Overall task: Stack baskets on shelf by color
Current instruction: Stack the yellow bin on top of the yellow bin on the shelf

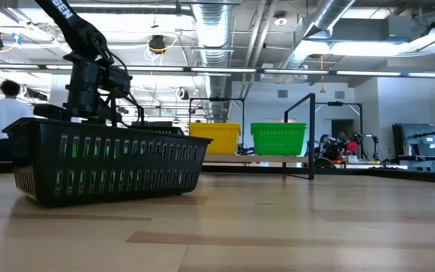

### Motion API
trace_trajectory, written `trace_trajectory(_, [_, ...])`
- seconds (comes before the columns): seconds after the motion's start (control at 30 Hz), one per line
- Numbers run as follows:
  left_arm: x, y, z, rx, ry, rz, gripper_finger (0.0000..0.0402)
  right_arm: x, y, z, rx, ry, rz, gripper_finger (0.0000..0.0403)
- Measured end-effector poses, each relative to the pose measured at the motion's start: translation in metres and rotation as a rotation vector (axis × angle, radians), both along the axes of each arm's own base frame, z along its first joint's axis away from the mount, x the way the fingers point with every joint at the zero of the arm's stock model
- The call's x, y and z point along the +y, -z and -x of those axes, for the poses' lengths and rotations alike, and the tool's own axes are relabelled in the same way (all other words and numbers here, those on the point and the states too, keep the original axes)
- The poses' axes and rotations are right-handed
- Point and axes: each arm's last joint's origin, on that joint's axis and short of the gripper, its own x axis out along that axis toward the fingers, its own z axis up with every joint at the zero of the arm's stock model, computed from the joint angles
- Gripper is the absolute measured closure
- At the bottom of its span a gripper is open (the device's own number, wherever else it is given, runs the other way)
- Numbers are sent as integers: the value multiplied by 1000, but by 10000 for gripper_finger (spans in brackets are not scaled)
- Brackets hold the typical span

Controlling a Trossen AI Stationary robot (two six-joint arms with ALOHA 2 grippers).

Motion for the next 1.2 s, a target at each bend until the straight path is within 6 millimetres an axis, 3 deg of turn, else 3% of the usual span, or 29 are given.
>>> trace_trajectory(0.93, [-5,0,-5,43,44,-13,217,17,0,-2,15,-114,-3,397])
trace_trajectory(1.07, [-7,0,-4,35,56,17,245,19,0,-2,15,-127,-3,397])
trace_trajectory(1.2, [-10,2,-2,34,56,52,300,22,0,-2,14,-138,-3,397])
